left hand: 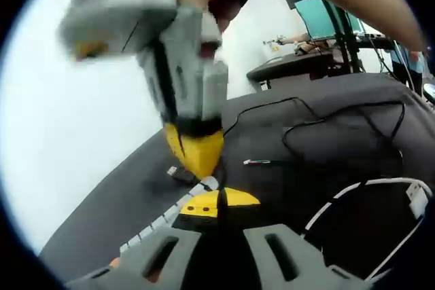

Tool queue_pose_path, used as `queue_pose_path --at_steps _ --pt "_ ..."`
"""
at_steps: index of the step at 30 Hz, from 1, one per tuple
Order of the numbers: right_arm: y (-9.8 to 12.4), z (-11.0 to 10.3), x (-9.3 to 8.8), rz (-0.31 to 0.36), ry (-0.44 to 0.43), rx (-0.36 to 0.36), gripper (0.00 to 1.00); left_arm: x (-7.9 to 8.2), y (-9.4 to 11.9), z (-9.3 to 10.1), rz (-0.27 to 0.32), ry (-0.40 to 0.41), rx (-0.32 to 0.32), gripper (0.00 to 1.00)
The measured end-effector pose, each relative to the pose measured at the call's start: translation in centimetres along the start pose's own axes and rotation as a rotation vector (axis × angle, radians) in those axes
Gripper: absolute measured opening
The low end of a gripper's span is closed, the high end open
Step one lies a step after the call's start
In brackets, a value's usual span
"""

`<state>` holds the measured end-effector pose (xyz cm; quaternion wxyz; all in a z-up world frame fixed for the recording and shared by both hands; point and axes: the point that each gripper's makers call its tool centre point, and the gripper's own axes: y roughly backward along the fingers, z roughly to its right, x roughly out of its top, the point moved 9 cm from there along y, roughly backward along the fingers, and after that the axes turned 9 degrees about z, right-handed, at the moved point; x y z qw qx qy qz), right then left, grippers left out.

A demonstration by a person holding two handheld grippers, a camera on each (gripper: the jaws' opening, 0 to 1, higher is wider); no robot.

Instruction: Grab the wires, straighten them and put them on the rack

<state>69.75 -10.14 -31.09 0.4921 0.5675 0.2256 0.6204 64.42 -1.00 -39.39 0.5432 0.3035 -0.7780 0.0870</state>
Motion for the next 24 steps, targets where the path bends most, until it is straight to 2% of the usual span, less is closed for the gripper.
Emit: queue_pose_path --at_steps 1,2,3,5,6,7,8,9,10,11,12,14,15,16,17,18,19,20,21,23,24 --pt "1.3 0.4 0.4 0.068 -0.044 -0.076 0.00 0.0 0.0 0.0 0.004 -0.007 0.001 0.00" --pt "2.2 0.4 0.8 0.111 -0.059 -0.103 0.00 0.0 0.0 0.0 0.005 -0.010 0.001 0.01" --pt "2.8 0.3 1.1 0.135 -0.058 -0.119 0.00 0.1 -0.1 0.0 0.004 -0.011 0.001 0.01" --pt "3.2 0.7 1.6 0.171 -0.054 -0.197 0.00 0.2 0.0 0.0 0.002 -0.023 -0.010 0.05" --pt "3.6 0.6 1.3 0.205 -0.070 -0.242 0.00 0.4 0.2 -0.3 -0.008 -0.046 -0.015 0.07" --pt "3.9 0.6 1.0 0.244 -0.099 -0.273 0.00 0.9 0.7 -0.6 -0.014 -0.022 -0.022 0.10" --pt "4.7 0.6 0.2 0.322 -0.159 -0.315 0.00 1.5 1.1 -0.9 0.021 0.060 -0.030 0.14" --pt "5.2 0.3 -0.6 0.377 -0.169 -0.332 0.00 2.1 1.5 -1.4 0.063 0.111 -0.030 0.17" --pt "5.8 -0.8 -1.5 0.444 -0.170 -0.354 0.00 3.3 2.0 -1.9 0.154 0.193 -0.026 0.21" --pt "6.3 -1.3 -2.0 0.500 -0.182 -0.377 0.01 4.0 2.7 -3.0 0.210 0.267 -0.010 0.24" --pt "7.2 -3.7 -3.2 0.612 -0.258 -0.431 0.03 4.6 4.0 -4.5 0.249 0.334 0.010 0.26" --pt "8.6 -5.8 -4.6 0.740 -0.368 -0.444 0.07 5.0 5.4 -6.8 0.327 0.409 0.025 0.27" --pt "9.1 -7.0 -5.2 0.788 -0.408 -0.450 0.07 5.3 6.2 -8.1 0.388 0.451 0.049 0.29" --pt "9.4 -8.8 -5.7 0.808 -0.416 -0.461 0.08 5.2 7.1 -9.6 0.439 0.484 0.080 0.33" --pt "9.7 -9.9 -6.3 0.793 -0.414 -0.456 0.09 5.2 7.9 -10.8 0.481 0.506 0.107 0.36" --pt "9.8 -10.5 -6.7 0.779 -0.423 -0.456 0.10 5.2 8.0 -12.9 0.521 0.511 0.136 0.38" --pt "9.9 -11.3 -7.7 0.690 -0.434 -0.471 0.13 5.1 8.8 -13.1 0.530 0.508 0.159 0.38" --pt "10.1 -11.5 -8.2 0.647 -0.419 -0.507 0.15 4.9 9.4 -13.5 0.530 0.500 0.178 0.38" --pt "10.5 -11.6 -8.5 0.635 -0.416 -0.531 0.15 4.6 8.8 -14.4 0.524 0.493 0.188 0.39" --pt "11.1 -12.1 -8.7 0.673 -0.500 -0.502 0.14 4.1 8.9 -15.0 0.501 0.448 0.187 0.38" --pt "11.4 -12.4 -8.7 0.681 -0.532 -0.480 0.14 3.8 9.0 -15.1 0.465 0.400 0.163 0.35"
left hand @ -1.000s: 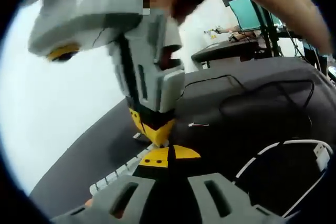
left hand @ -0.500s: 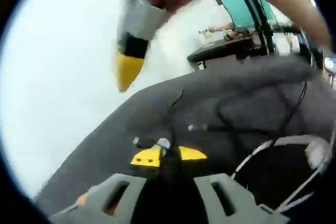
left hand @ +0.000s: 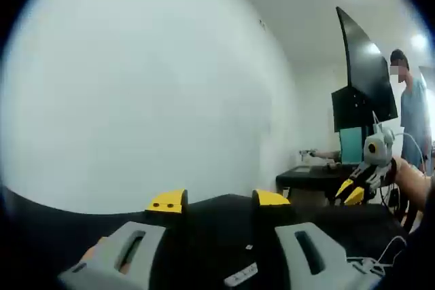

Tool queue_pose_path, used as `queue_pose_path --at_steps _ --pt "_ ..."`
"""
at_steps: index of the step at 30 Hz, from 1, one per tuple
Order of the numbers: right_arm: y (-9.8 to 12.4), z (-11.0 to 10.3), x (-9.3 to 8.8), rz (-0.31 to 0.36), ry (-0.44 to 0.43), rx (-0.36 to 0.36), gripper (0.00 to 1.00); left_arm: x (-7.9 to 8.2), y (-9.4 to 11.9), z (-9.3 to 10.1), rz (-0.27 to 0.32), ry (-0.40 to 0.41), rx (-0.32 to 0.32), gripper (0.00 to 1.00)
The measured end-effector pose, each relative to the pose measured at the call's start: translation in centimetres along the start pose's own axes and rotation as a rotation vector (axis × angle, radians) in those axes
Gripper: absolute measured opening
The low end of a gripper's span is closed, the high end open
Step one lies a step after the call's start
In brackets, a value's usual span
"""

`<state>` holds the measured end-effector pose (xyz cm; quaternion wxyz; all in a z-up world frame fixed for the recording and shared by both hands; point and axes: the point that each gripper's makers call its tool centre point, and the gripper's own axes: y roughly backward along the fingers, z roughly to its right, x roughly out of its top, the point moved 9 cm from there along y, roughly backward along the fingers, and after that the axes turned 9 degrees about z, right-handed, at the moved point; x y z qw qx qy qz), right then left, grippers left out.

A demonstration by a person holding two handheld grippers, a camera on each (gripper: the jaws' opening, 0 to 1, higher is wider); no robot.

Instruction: Grab the wires, straighten them and put them on the rack

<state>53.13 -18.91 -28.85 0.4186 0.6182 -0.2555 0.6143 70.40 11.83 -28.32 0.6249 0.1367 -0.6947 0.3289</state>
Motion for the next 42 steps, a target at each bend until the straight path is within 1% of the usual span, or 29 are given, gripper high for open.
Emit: queue_pose_path --at_steps 1,2,3,4,5,6,7,8,11,12,13,14,16,17,18,21,23,25,26,28,30,31,33,34,35,36,37,39,42 --pt "0.3 -0.4 0.1 -0.010 0.013 0.008 0.14 -0.2 0.2 0.0 -0.046 -0.016 -0.020 0.26" --pt "0.5 -1.1 0.1 -0.033 0.049 0.025 0.14 -0.4 0.7 -0.2 -0.120 -0.062 -0.045 0.21" --pt "0.9 -2.0 0.0 -0.063 0.156 0.056 0.14 -0.3 1.1 -0.1 -0.144 -0.109 -0.071 0.20" --pt "1.3 -2.8 -0.3 -0.082 0.210 0.079 0.14 0.1 1.3 0.0 -0.102 -0.119 -0.100 0.22" --pt "1.8 -3.6 -0.7 -0.117 0.302 0.123 0.14 0.4 1.3 0.1 -0.067 -0.113 -0.110 0.25" --pt "2.3 -3.8 -1.1 -0.144 0.337 0.125 0.14 1.0 1.6 0.1 -0.020 -0.075 -0.110 0.28" --pt "2.5 -4.1 -1.3 -0.137 0.318 0.103 0.14 1.6 1.8 0.3 0.028 -0.039 -0.121 0.28" --pt "2.7 -4.4 -1.3 -0.127 0.317 0.101 0.14 2.0 1.8 0.3 0.057 -0.038 -0.122 0.28" --pt "2.6 -7.1 -0.8 -0.072 0.356 0.207 0.14 2.7 2.4 0.3 0.058 -0.079 -0.111 0.24" --pt "2.5 -8.2 -0.7 -0.074 0.366 0.262 0.14 2.9 2.4 0.1 0.077 -0.090 -0.107 0.24" --pt "2.3 -9.8 -0.5 -0.086 0.373 0.354 0.15 3.2 2.6 0.0 0.091 -0.086 -0.099 0.24" --pt "1.9 -10.8 -0.1 -0.080 0.349 0.393 0.15 3.2 2.6 -0.1 0.089 -0.084 -0.088 0.24" --pt "0.5 -12.5 1.1 -0.029 0.330 0.443 0.15 3.1 2.8 -0.1 0.069 -0.108 -0.072 0.24" --pt "-0.5 -13.6 1.7 -0.017 0.291 0.472 0.14 3.0 2.7 0.0 0.057 -0.129 -0.069 0.24" --pt "-1.5 -15.0 2.2 -0.058 0.219 0.499 0.13 2.7 2.8 0.1 0.019 -0.156 -0.063 0.24" --pt "-6.0 -19.2 2.7 -0.118 0.362 0.625 0.11 1.8 2.6 -0.2 -0.088 -0.261 -0.041 0.24" --pt "-9.4 -21.8 2.0 -0.214 0.435 0.713 0.09 1.4 2.5 -0.2 -0.095 -0.275 -0.046 0.24" --pt "-11.7 -23.1 1.5 -0.253 0.466 0.766 0.09 0.7 2.8 -0.2 -0.161 -0.291 -0.069 0.24" --pt "-12.5 -23.5 1.1 -0.279 0.467 0.800 0.09 0.7 2.9 0.0 -0.148 -0.286 -0.083 0.24" --pt "-13.7 -24.0 0.7 -0.309 0.479 0.821 0.09 0.8 3.0 -0.1 -0.135 -0.262 -0.085 0.24" --pt "-14.2 -24.7 -0.1 -0.379 0.519 0.884 0.09 0.8 3.1 -1.3 -0.127 -0.241 -0.079 0.24" --pt "-14.6 -25.1 -0.6 -0.412 0.558 0.907 0.09 0.7 3.2 -1.1 -0.132 -0.239 -0.078 0.24" --pt "-15.2 -25.8 -1.2 -0.418 0.578 0.951 0.10 0.5 3.6 0.0 -0.146 -0.244 -0.074 0.24" --pt "-15.7 -25.7 -1.4 -0.426 0.567 0.937 0.09 0.3 3.7 0.4 -0.157 -0.249 -0.076 0.24" --pt "-15.9 -25.4 -1.7 -0.481 0.560 0.908 0.05 0.3 3.8 0.5 -0.164 -0.252 -0.077 0.24" --pt "-16.0 -25.3 -1.8 -0.492 0.548 0.910 0.04 0.3 3.8 0.9 -0.173 -0.258 -0.080 0.24" --pt "-16.0 -25.3 -1.5 -0.476 0.510 0.937 0.03 0.3 3.7 0.7 -0.186 -0.271 -0.085 0.24" --pt "-15.6 -23.8 -0.2 -0.480 0.464 0.930 0.03 0.4 3.5 0.7 -0.195 -0.288 -0.088 0.24" --pt "-14.8 -21.6 3.6 -0.341 0.239 0.888 0.03 0.9 3.3 0.4 -0.173 -0.274 -0.087 0.24"
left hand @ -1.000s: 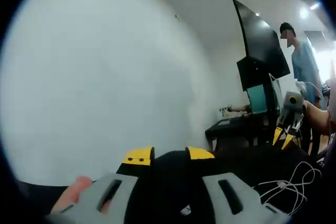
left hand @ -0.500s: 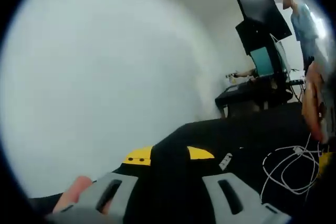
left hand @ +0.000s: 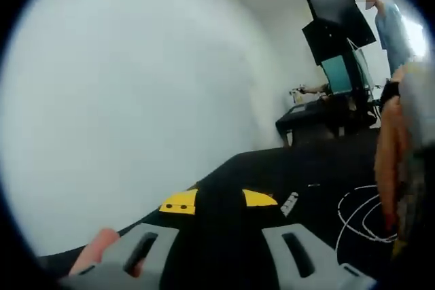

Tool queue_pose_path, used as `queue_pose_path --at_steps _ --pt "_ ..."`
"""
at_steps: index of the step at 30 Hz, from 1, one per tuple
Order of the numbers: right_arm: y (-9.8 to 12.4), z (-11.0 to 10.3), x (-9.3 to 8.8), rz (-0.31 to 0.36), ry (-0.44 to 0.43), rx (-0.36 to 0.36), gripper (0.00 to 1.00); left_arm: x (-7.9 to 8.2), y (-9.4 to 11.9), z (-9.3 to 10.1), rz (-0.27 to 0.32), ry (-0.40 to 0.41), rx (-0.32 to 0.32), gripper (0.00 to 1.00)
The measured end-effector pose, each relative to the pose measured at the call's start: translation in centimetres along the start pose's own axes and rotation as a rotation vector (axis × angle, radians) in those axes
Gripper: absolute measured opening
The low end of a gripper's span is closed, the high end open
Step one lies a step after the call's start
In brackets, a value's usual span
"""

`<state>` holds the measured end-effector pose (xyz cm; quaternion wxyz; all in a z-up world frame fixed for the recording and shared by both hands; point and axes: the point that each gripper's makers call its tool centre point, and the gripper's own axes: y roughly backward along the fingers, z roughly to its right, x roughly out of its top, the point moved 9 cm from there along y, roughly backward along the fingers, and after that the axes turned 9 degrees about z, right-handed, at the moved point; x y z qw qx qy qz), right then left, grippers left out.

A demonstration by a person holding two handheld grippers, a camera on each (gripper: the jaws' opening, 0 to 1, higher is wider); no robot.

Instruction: Grab the wires, straighten them and put them on the rack

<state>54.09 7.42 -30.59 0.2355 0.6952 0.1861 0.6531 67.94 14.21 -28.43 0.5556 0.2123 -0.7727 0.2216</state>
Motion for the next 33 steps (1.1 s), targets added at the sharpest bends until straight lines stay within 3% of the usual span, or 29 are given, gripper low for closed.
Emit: queue_pose_path --at_steps 3,5,8,10,13,16,18,21,24,25,27,29,30,31,32,33 --pt "5.3 1.2 3.3 0.261 -0.040 -0.021 0.03 0.4 0.3 -0.4 0.033 0.054 0.027 0.23" --pt "7.4 1.6 4.5 0.355 -0.065 -0.059 0.03 0.3 0.3 -0.6 0.025 0.058 0.041 0.23" --pt "10.2 2.0 6.6 0.490 0.030 -0.112 0.03 0.0 0.5 -1.5 -0.013 0.048 0.078 0.23" --pt "11.4 2.6 6.4 0.502 0.052 -0.201 0.03 -0.1 0.4 -2.6 -0.016 0.072 0.115 0.23" --pt "12.3 5.4 3.8 0.476 0.043 -0.361 0.03 -0.6 0.7 -3.4 -0.040 0.098 0.183 0.23" --pt "12.5 9.1 -0.3 0.500 -0.090 -0.403 0.03 -1.2 0.5 -3.7 -0.079 0.101 0.221 0.20" --pt "12.5 11.7 -3.1 0.505 -0.163 -0.468 0.03 -1.5 -0.1 -3.4 -0.093 0.110 0.217 0.19" --pt "12.1 16.2 -7.9 0.426 -0.238 -0.530 0.03 -1.8 -0.7 -2.0 -0.105 0.201 0.230 0.19" --pt "11.5 17.6 -10.7 0.451 -0.317 -0.580 0.03 -1.6 -2.0 0.0 -0.108 0.200 0.132 0.14" --pt "11.5 18.0 -11.1 0.474 -0.322 -0.601 0.03 -1.3 -2.6 2.3 -0.143 0.139 0.093 0.14" --pt "11.5 18.6 -11.9 0.494 -0.315 -0.611 0.03 -1.5 -3.3 3.7 -0.181 0.035 0.037 0.14" --pt "11.2 18.9 -12.3 0.543 -0.320 -0.625 0.03 -1.9 -4.2 5.8 -0.176 -0.062 -0.054 0.14" --pt "11.1 19.0 -12.5 0.544 -0.328 -0.626 0.03 -2.4 -4.8 7.6 -0.187 -0.127 -0.130 0.14" --pt "10.9 19.1 -12.7 0.524 -0.347 -0.627 0.03 -2.7 -5.3 8.1 -0.190 -0.165 -0.162 0.13" --pt "10.7 18.7 -12.7 0.475 -0.325 -0.632 0.03 -3.0 -5.8 8.9 -0.179 -0.152 -0.158 0.13" --pt "10.6 18.7 -12.6 0.473 -0.280 -0.650 0.03 -3.1 -6.2 10.2 -0.172 -0.141 -0.191 0.10"
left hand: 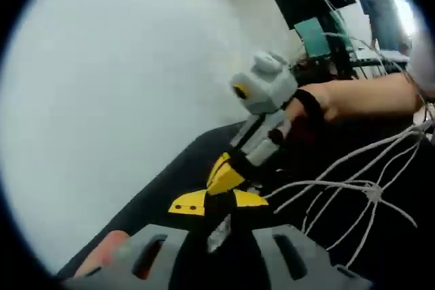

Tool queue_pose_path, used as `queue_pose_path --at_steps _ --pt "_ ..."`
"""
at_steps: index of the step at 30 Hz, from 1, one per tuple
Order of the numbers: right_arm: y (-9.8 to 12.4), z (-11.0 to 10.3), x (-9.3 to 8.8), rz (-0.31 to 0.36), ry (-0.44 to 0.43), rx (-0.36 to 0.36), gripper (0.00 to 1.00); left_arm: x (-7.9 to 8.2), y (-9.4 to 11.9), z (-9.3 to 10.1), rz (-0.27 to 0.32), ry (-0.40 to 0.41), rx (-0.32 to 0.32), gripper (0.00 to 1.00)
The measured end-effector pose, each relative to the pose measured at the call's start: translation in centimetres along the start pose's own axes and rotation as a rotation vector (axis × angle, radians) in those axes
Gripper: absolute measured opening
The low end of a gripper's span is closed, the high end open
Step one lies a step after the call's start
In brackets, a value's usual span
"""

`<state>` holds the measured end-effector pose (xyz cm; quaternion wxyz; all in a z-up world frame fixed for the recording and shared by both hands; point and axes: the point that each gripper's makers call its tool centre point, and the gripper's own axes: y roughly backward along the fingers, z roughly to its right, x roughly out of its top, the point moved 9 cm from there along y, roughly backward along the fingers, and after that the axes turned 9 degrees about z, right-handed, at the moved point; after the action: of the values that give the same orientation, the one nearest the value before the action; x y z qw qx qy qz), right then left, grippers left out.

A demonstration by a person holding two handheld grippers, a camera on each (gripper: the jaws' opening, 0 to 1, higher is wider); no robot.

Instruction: Grab the wires, straighten them and put them on the rack

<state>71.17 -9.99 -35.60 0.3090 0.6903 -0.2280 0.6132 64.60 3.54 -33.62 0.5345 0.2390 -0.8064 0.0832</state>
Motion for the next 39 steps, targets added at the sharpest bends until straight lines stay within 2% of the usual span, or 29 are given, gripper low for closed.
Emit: queue_pose_path --at_steps 2,3,4,6,8,11,12,13,14,16,17,20,22,26,28,30,32,35,39 --pt "0.1 -0.5 -0.3 -0.015 -0.010 0.000 0.03 -0.1 -0.5 1.3 -0.012 0.010 -0.065 0.04" --pt "0.2 -0.4 -0.4 -0.016 -0.018 -0.003 0.03 -0.3 -0.7 1.7 -0.048 -0.026 -0.077 0.04" --pt "0.1 -0.5 -0.6 -0.008 -0.043 0.004 0.03 -0.4 -0.7 2.0 -0.064 -0.044 -0.072 0.04" --pt "0.1 -0.5 -0.8 -0.002 -0.085 0.015 0.03 -0.4 -0.7 2.5 -0.049 -0.044 -0.082 0.04" --pt "0.1 -0.4 -1.0 0.006 -0.124 0.025 0.03 -0.5 -1.3 2.4 -0.012 0.024 -0.069 0.04" --pt "-0.1 -0.1 -1.0 0.029 -0.177 0.022 0.03 -1.0 -2.0 2.4 -0.050 0.062 -0.054 0.04" --pt "-0.1 -0.4 -0.9 0.038 -0.193 0.033 0.03 -1.4 -2.0 2.4 -0.093 0.041 -0.049 0.04" --pt "-0.1 -0.9 -0.8 0.038 -0.193 0.040 0.03 -1.6 -2.1 2.3 -0.113 0.017 -0.040 0.03" --pt "-0.2 -1.2 -0.8 0.037 -0.192 0.047 0.03 -1.8 -2.1 2.6 -0.121 0.031 -0.038 0.03" --pt "-0.4 -1.3 -1.0 0.008 -0.127 0.042 0.03 -1.9 -2.1 2.8 -0.128 0.037 -0.044 0.03" --pt "-0.5 -0.9 -1.1 0.007 -0.121 0.033 0.03 -2.0 -2.1 2.9 -0.129 0.048 -0.045 0.03" --pt "-0.2 -0.6 -1.1 0.015 -0.162 0.031 0.03 -2.4 -2.0 3.0 -0.140 0.053 -0.050 0.03" --pt "0.1 -0.7 -1.3 0.017 -0.153 0.023 0.03 -2.5 -2.0 2.8 -0.150 0.052 -0.040 0.03" --pt "-0.1 -0.4 -1.5 0.015 -0.151 0.013 0.03 -2.6 -2.1 2.2 -0.159 0.087 0.031 0.03" --pt "-0.2 -0.3 -1.7 0.009 -0.142 0.008 0.03 -2.9 -2.3 1.9 -0.167 0.064 0.067 0.03" --pt "-0.3 -0.2 -1.8 0.013 -0.144 0.010 0.04 -3.3 -2.6 2.1 -0.183 0.058 0.062 0.03" --pt "-0.3 -0.2 -1.9 0.017 -0.148 0.008 0.04 -3.7 -2.9 2.2 -0.179 0.072 0.052 0.03" --pt "-0.3 0.0 -2.0 0.006 -0.161 -0.030 0.05 -3.7 -3.0 2.1 -0.160 0.119 0.061 0.03" --pt "0.2 0.1 -1.4 0.007 -0.156 -0.019 0.12 -4.1 -3.1 2.1 -0.150 0.142 0.062 0.03"
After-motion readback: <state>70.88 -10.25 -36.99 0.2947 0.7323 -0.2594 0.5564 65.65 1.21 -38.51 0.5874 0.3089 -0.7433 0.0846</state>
